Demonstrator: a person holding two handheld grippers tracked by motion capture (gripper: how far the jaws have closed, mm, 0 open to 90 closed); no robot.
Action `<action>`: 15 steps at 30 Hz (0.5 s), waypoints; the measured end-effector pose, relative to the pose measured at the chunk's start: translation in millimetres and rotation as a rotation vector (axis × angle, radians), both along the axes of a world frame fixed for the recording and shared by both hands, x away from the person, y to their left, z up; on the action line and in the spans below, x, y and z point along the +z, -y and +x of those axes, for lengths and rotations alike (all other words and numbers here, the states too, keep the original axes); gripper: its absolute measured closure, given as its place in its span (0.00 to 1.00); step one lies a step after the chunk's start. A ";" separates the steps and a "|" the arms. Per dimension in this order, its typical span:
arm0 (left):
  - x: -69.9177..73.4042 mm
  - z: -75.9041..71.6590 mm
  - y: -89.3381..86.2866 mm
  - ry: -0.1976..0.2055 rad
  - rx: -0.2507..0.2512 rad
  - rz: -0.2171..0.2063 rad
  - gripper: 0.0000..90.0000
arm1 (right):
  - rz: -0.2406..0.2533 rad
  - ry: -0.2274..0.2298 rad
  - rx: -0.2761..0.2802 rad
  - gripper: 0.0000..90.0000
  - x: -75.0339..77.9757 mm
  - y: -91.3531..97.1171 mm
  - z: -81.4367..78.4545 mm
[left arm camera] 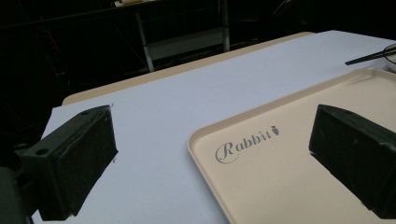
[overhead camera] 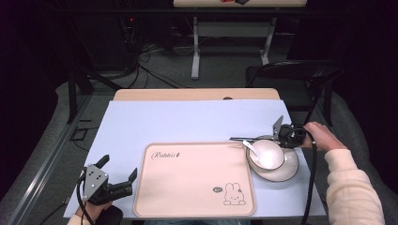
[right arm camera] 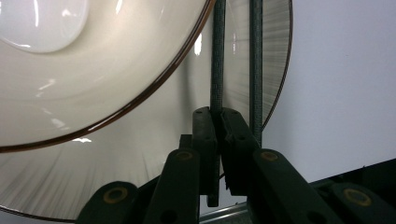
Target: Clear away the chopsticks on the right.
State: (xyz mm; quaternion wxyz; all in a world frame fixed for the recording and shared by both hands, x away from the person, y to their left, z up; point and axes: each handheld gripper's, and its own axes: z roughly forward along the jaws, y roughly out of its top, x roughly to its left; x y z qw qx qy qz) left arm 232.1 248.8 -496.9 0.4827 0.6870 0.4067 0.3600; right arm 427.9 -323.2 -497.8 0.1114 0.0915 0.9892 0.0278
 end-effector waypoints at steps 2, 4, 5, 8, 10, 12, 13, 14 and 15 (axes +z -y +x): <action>0.1 -0.1 -0.6 -0.001 0.000 -0.002 0.00 | 0.021 0.003 0.000 0.95 1.9 0.6 -1.1; 0.1 0.0 -0.6 -0.001 0.000 -0.002 0.00 | 0.029 0.011 0.005 0.95 3.8 0.6 -1.3; 0.0 0.0 -0.4 0.001 0.000 -0.003 0.00 | 0.032 0.026 -0.009 0.95 7.1 0.5 -3.2; 0.1 -0.2 -0.1 -0.001 0.000 -0.002 0.00 | 0.030 0.041 -0.004 0.95 12.2 0.1 -3.5; 0.1 -0.2 -0.1 -0.001 0.001 -0.002 0.00 | 0.035 0.046 -0.024 0.95 15.4 -0.1 -3.9; 0.1 -0.1 0.0 -0.001 0.001 -0.002 0.00 | 0.056 0.051 -0.049 0.95 22.5 -0.8 -5.8; 0.1 0.1 -0.3 -0.001 0.001 -0.001 0.00 | 0.072 0.062 -0.062 0.95 29.4 -2.7 -6.2; 0.1 0.1 -0.2 0.000 0.002 -0.002 0.00 | 0.062 0.067 -0.048 0.95 33.7 -4.4 -5.8; 0.1 0.1 -0.5 0.000 0.000 -0.001 0.00 | 0.064 0.065 -0.063 0.95 36.8 -6.1 -6.8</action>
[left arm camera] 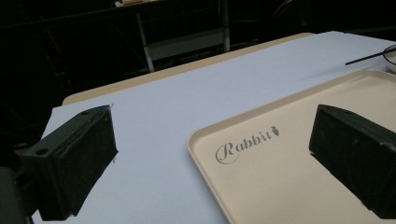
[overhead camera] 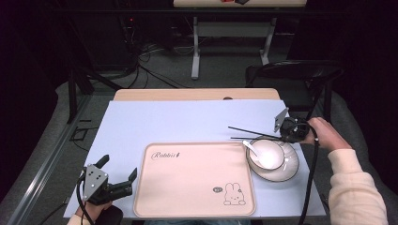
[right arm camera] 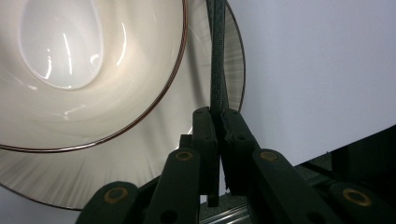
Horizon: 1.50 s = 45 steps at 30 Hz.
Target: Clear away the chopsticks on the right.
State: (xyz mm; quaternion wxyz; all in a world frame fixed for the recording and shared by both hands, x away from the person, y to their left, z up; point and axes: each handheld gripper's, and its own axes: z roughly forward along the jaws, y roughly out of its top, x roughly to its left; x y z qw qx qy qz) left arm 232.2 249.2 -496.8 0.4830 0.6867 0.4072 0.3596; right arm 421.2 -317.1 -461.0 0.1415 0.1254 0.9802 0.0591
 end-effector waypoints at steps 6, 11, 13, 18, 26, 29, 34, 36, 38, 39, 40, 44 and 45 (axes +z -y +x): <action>-0.1 -0.2 -0.1 0.003 -0.002 -0.003 0.00 | -0.002 0.048 -0.024 0.95 16.5 -12.7 -5.9; -0.2 -0.2 -0.3 0.003 -0.003 -0.004 0.00 | -0.002 0.066 -0.032 0.95 27.7 -27.6 -11.9; -0.1 -0.4 -0.5 0.004 -0.002 -0.004 0.00 | 0.002 0.066 -0.049 0.95 31.8 -33.2 -14.7; -0.1 -0.6 -0.5 0.006 -0.001 -0.005 0.00 | 0.033 0.094 -0.135 0.95 38.4 -49.0 -27.5; 0.0 -1.0 -1.0 0.008 -0.002 -0.006 0.00 | 0.073 0.085 -0.318 0.95 42.5 -66.0 -51.4; 0.0 -1.3 -1.2 0.009 -0.002 -0.005 0.00 | 0.108 0.078 -0.360 0.95 44.0 -67.5 -58.1; 0.0 -1.3 -1.2 0.009 -0.002 -0.005 0.00 | 0.121 0.074 -0.402 0.95 43.8 -68.4 -61.1; 0.0 -1.3 -1.2 0.010 0.001 -0.009 0.00 | 0.121 0.074 -0.402 0.95 43.8 -68.4 -61.1; 0.0 -1.5 -1.2 0.012 0.001 -0.010 0.00 | 0.203 0.041 -0.530 0.95 34.8 -74.5 -86.8; 0.0 -1.5 -1.3 0.012 0.000 -0.009 0.00 | 0.203 0.041 -0.530 0.95 34.8 -74.5 -86.8; 0.0 -1.4 -1.1 0.011 0.001 -0.009 0.00 | 0.206 0.044 -0.533 0.95 34.0 -75.9 -89.9; -0.1 -1.5 -0.9 0.013 0.001 -0.010 0.00 | 0.262 0.062 -0.563 0.95 32.1 -85.6 -104.5; -0.1 -1.4 -1.3 0.013 0.003 -0.011 0.00 | 0.262 0.062 -0.563 0.95 32.1 -85.6 -104.5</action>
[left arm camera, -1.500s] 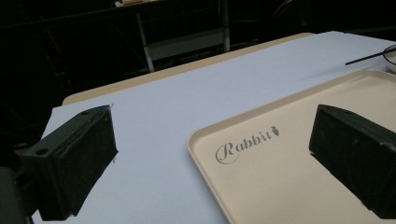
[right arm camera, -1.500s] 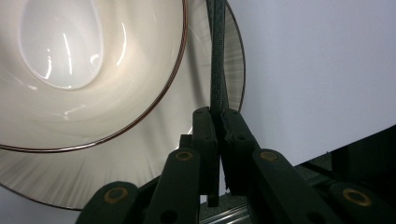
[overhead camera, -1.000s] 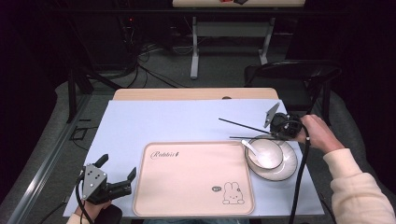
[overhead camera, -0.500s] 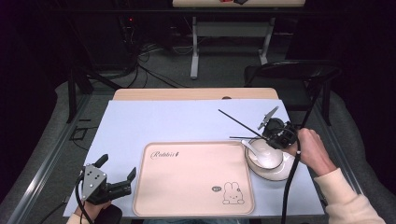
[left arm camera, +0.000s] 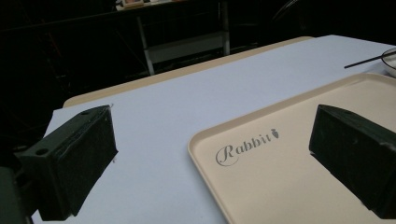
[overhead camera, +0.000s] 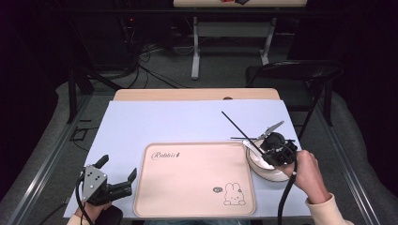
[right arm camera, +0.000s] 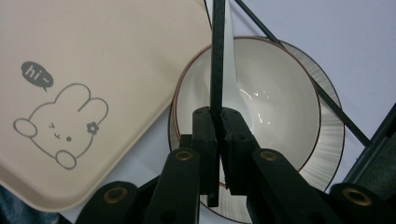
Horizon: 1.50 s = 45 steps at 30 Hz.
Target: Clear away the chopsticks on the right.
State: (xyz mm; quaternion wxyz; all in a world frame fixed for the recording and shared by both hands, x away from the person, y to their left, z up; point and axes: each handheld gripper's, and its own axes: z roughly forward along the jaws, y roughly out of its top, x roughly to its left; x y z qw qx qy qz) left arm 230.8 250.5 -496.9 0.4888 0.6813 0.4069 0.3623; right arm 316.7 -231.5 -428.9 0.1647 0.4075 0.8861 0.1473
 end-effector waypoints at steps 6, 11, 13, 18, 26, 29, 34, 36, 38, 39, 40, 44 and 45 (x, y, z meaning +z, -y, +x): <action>0.0 0.3 -0.1 -0.001 0.000 -0.001 0.00 | 0.048 0.010 0.025 0.95 -7.9 -12.4 -8.3; 0.1 0.2 0.0 0.000 -0.001 0.000 0.00 | 0.055 -0.014 0.028 0.95 -18.2 -19.1 -11.8; 0.0 -0.3 -0.1 0.004 -0.001 -0.004 0.00 | 0.060 -0.027 0.024 0.95 -22.7 -20.2 -14.5; 0.0 -0.5 0.8 0.005 -0.003 0.002 0.00 | 0.080 -0.047 0.040 0.95 -31.4 -25.4 -25.5; 0.0 -0.3 0.5 0.004 -0.001 0.003 0.00 | 0.099 -0.079 0.048 0.95 -48.1 -37.6 -38.3; -0.1 -0.4 0.2 0.006 0.000 -0.002 0.00 | 0.110 -0.088 0.042 0.95 -50.8 -40.1 -39.8; -0.1 -0.3 0.3 0.005 0.000 -0.001 0.00 | 0.084 -0.138 0.044 0.95 -70.4 -47.8 -40.6; -0.1 -0.4 0.1 0.006 -0.001 -0.002 0.00 | 0.086 -0.151 0.043 0.95 -73.7 -49.7 -40.9; -0.1 -0.5 0.1 0.009 -0.002 -0.003 0.00 | 0.064 -0.177 0.047 0.95 -84.4 -55.1 -42.6; -0.1 -0.7 0.0 0.009 -0.001 -0.004 0.00 | 0.064 -0.177 0.047 0.95 -84.4 -55.1 -42.6; 0.0 -0.9 -0.2 0.009 -0.001 -0.004 0.00 | 0.050 -0.197 0.055 0.95 -90.0 -58.7 -43.3; 0.0 -0.9 -0.3 0.009 0.003 -0.004 0.00 | 0.032 -0.218 0.050 0.95 -96.0 -63.7 -43.3; -0.1 -0.7 0.0 0.009 0.003 -0.005 0.00 | 0.032 -0.210 0.049 0.95 -96.3 -64.2 -43.3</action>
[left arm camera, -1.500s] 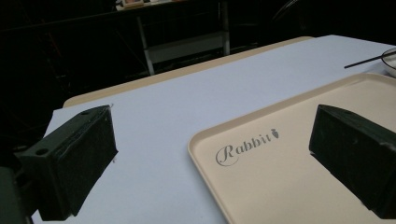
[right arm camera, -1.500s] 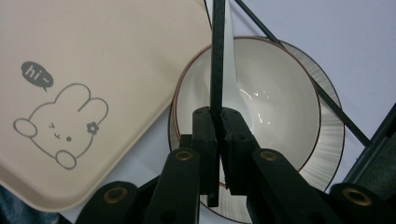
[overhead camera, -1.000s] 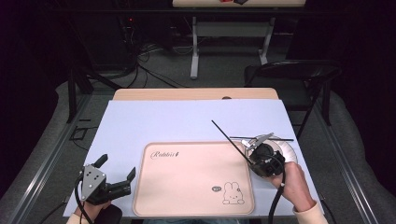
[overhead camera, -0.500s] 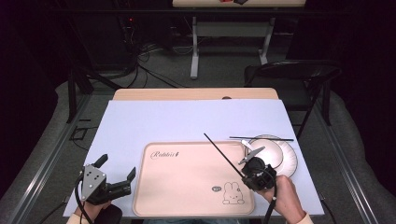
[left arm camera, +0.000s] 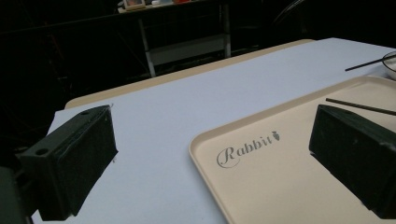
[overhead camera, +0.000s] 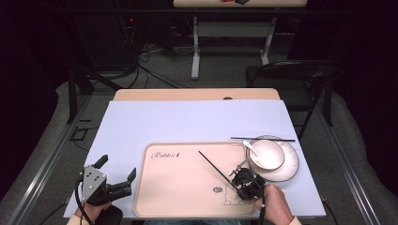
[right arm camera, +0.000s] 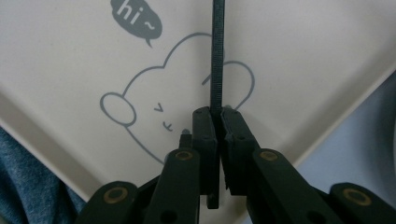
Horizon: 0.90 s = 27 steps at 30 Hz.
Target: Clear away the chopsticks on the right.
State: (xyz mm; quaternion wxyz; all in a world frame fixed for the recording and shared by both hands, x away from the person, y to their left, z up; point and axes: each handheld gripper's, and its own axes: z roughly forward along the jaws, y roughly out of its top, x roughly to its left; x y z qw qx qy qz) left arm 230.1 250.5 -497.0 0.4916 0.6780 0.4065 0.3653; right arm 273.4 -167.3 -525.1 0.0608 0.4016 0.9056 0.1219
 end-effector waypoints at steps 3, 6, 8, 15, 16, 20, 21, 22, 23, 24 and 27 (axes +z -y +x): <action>0.1 0.1 0.2 0.000 -0.003 0.004 0.00 | -0.015 0.010 -0.009 0.95 -0.1 -1.9 0.8; 0.2 -0.1 0.2 -0.001 -0.001 0.003 0.00 | -0.021 0.009 -0.018 0.94 0.1 -2.2 1.2; 0.2 0.0 0.2 0.000 -0.002 0.005 0.00 | -0.021 0.008 -0.023 0.94 0.2 -2.1 1.7; 0.1 -0.1 0.1 0.000 -0.003 0.004 0.00 | -0.006 0.008 -0.032 0.85 0.2 1.2 4.6; 0.1 -0.2 0.2 0.000 -0.004 0.004 0.00 | 0.003 0.004 -0.026 0.82 0.1 2.0 4.9; 0.1 0.1 0.6 0.001 -0.006 0.005 0.00 | 0.019 0.013 -0.013 0.74 3.4 4.0 4.3; 0.0 0.1 0.8 0.001 -0.006 0.005 0.00 | 0.026 0.019 -0.007 0.71 5.7 4.8 3.7; 0.0 0.2 0.7 0.001 -0.007 0.006 0.00 | 0.033 0.026 0.004 0.67 8.2 5.6 3.0; 0.0 0.2 0.6 0.001 -0.006 0.005 0.00 | 0.040 0.041 0.010 0.63 12.2 6.7 1.6; 0.0 0.2 0.6 0.001 -0.005 0.004 0.00 | 0.060 0.066 0.023 0.51 18.4 8.9 0.8; 0.0 0.1 0.6 0.000 -0.003 0.004 0.00 | 0.066 0.087 0.037 0.38 24.4 10.8 -0.3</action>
